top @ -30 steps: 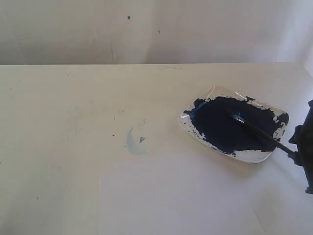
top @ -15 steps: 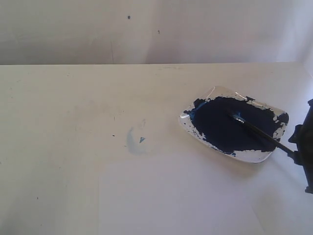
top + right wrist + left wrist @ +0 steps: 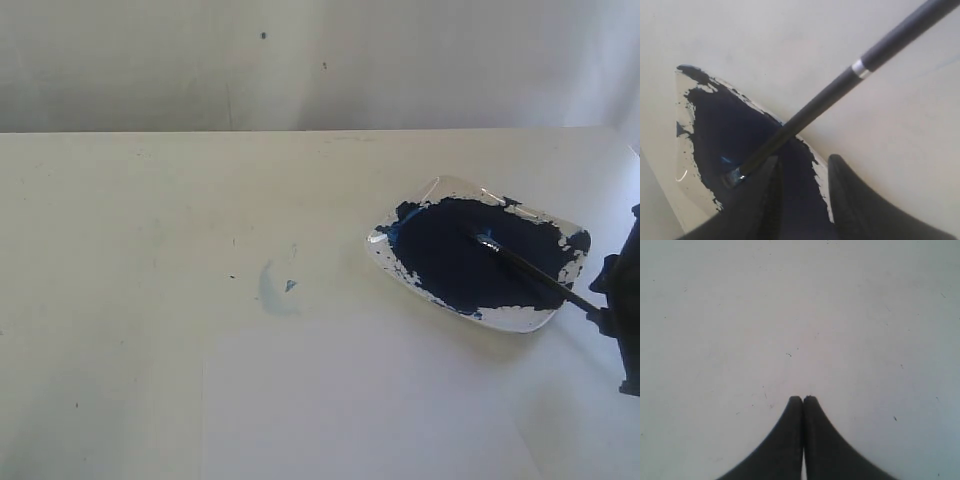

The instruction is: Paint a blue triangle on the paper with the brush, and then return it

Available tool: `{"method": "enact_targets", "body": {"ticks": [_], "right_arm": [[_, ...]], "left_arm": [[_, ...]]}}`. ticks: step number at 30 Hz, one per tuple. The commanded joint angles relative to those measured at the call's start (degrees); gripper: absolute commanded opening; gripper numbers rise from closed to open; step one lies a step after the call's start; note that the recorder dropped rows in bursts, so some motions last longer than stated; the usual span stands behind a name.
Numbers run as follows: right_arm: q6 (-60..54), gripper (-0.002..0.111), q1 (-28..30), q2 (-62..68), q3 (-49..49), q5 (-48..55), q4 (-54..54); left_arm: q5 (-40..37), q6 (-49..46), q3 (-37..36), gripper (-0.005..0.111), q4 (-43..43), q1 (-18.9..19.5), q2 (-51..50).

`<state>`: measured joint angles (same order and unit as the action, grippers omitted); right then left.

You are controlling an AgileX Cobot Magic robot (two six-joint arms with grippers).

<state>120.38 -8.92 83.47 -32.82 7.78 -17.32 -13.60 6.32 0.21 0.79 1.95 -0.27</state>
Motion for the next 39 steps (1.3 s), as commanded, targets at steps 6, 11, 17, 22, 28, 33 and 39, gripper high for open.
{"method": "enact_targets", "body": {"ticks": [6, 11, 17, 22, 28, 33, 39], "right_arm": [[0.2, 0.03, 0.4, -0.1, -2.0, 6.1, 17.7], [0.2, 0.03, 0.4, -0.6, -8.4, 22.5, 18.0], [0.2, 0.03, 0.9, 0.7, -20.2, 38.2, 13.7], [0.2, 0.03, 2.1, 5.1, -26.3, 47.3, 13.5], [0.2, 0.03, 4.0, 10.1, -28.6, 49.5, 13.6], [0.2, 0.03, 6.8, 12.1, -28.6, 50.0, 18.8], [0.2, 0.03, 9.4, 12.2, -28.6, 49.0, 19.2]], "left_arm": [[0.2, -0.1, -0.2, 0.0, -0.3, 0.1, 0.3], [0.2, -0.1, -0.2, 0.0, -0.3, 0.1, 0.3], [0.2, -0.1, -0.2, 0.0, -0.3, 0.1, 0.3], [0.2, -0.1, -0.2, 0.0, -0.3, 0.1, 0.3], [0.2, -0.1, -0.2, 0.0, -0.3, 0.1, 0.3], [0.2, -0.1, -0.2, 0.0, -0.3, 0.1, 0.3], [0.2, -0.1, -0.2, 0.0, -0.3, 0.1, 0.3]]}}
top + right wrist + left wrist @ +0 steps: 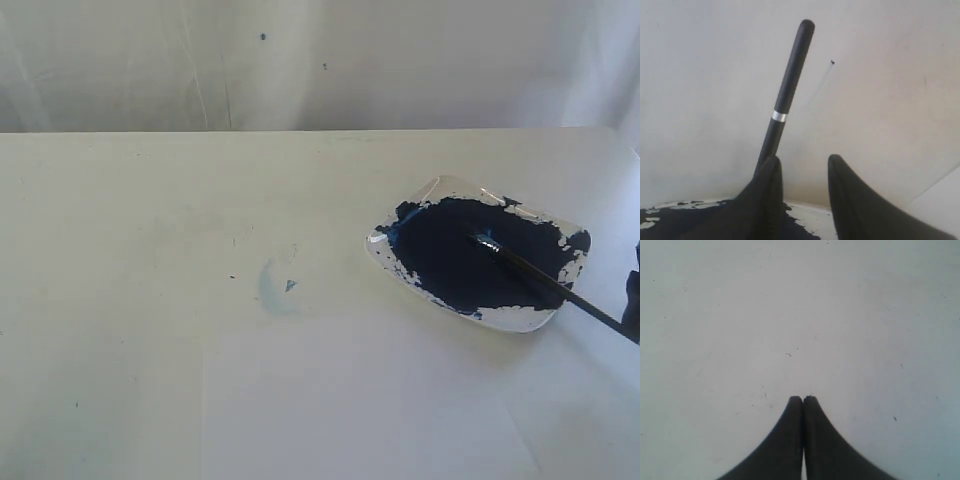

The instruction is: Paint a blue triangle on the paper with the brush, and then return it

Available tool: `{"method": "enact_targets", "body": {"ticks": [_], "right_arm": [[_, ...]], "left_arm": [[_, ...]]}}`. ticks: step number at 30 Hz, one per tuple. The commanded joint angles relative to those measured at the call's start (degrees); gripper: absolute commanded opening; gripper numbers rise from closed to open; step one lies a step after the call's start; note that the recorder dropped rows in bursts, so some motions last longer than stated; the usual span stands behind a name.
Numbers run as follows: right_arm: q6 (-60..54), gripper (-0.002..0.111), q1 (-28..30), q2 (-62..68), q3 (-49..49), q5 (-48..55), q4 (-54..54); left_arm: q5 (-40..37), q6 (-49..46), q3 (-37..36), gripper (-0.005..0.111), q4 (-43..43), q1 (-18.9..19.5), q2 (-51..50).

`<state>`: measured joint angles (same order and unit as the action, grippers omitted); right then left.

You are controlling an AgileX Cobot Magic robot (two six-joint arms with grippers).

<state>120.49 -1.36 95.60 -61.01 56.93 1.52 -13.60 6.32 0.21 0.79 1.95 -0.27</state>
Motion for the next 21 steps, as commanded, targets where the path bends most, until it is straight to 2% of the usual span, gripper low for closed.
{"method": "enact_targets", "body": {"ticks": [1, 14, 21], "right_arm": [[0.0, 0.03, 2.1, 0.1, -0.4, -0.6, 0.5], [0.0, 0.03, 3.1, 0.1, -0.4, -3.0, -0.9], [0.0, 0.03, 3.1, 3.5, -0.4, -3.4, 7.9]], "left_arm": [[0.2, -0.1, -0.2, 0.0, -0.3, 0.1, 0.3], [0.2, -0.1, -0.2, 0.0, -0.3, 0.1, 0.3], [0.2, -0.1, -0.2, 0.0, -0.3, 0.1, 0.3]]}}
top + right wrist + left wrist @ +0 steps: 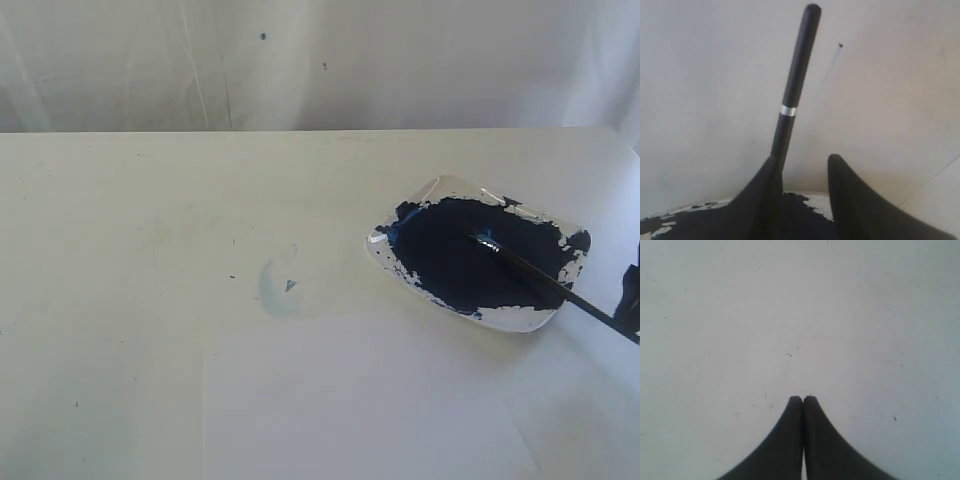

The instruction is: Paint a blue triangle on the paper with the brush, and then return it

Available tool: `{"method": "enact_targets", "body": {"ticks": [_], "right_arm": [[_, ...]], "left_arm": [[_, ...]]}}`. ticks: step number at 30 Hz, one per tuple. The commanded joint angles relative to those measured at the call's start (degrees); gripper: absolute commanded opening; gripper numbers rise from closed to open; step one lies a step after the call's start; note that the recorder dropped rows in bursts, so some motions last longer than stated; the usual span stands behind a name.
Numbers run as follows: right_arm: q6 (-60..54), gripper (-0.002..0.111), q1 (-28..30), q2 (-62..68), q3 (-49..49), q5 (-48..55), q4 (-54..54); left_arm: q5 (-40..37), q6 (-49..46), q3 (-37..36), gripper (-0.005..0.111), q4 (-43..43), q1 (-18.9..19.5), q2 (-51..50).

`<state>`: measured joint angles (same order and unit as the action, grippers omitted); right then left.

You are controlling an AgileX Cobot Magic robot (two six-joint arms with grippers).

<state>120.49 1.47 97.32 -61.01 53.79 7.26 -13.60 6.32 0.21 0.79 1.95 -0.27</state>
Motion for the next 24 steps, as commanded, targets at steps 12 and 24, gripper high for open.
{"method": "enact_targets", "body": {"ticks": [12, 24], "right_arm": [[0.0, 0.03, 0.9, 2.2, -0.4, -7.6, 1.8], [0.0, 0.03, 1.1, 5.2, -0.3, -7.1, 2.1]], "left_arm": [[0.2, -0.1, -0.2, 0.0, -0.3, 0.1, 0.3], [0.2, -0.1, -0.2, 0.0, -0.3, 0.1, 0.3]]}}
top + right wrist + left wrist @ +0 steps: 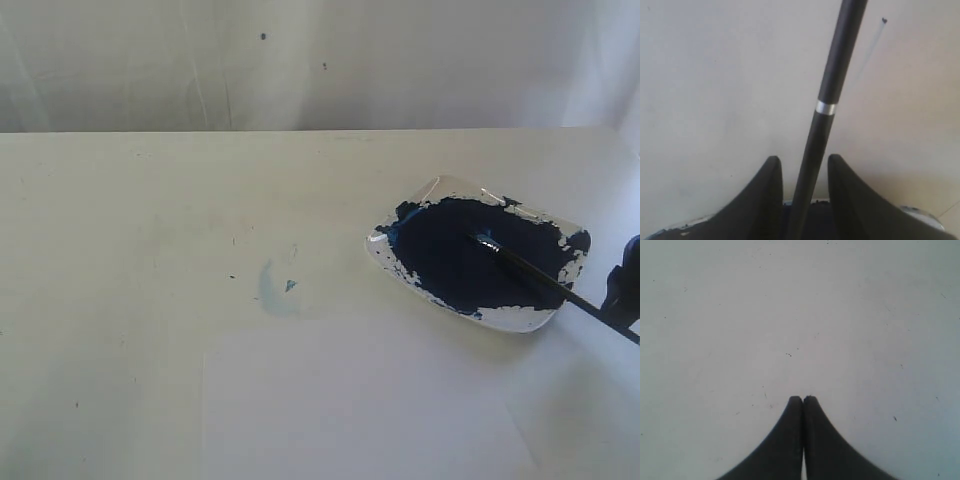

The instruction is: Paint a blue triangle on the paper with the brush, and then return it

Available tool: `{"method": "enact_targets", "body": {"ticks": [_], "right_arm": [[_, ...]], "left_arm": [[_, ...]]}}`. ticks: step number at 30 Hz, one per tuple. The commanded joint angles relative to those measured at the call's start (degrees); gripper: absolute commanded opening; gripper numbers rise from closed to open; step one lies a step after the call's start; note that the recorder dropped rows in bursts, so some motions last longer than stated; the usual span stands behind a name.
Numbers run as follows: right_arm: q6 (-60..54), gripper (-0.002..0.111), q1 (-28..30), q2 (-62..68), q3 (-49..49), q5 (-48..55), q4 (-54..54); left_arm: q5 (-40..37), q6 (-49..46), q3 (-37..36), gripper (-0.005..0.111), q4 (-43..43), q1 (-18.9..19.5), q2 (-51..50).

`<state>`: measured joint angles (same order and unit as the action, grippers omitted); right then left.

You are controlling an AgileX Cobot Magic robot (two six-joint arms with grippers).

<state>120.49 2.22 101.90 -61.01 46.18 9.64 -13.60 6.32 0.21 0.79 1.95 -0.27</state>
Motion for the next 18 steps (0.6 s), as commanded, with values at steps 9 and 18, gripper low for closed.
{"method": "enact_targets", "body": {"ticks": [9, 18], "right_arm": [[0.0, 0.03, 0.4, 2.2, -0.3, -0.1, -0.3], [0.0, 0.03, 0.4, 2.8, -0.3, -0.5, -0.3]], "left_arm": [[0.2, -0.1, -0.2, 0.0, -0.3, 0.1, 0.3], [0.2, -0.1, -0.2, 0.0, -0.3, 0.1, 0.3]]}}
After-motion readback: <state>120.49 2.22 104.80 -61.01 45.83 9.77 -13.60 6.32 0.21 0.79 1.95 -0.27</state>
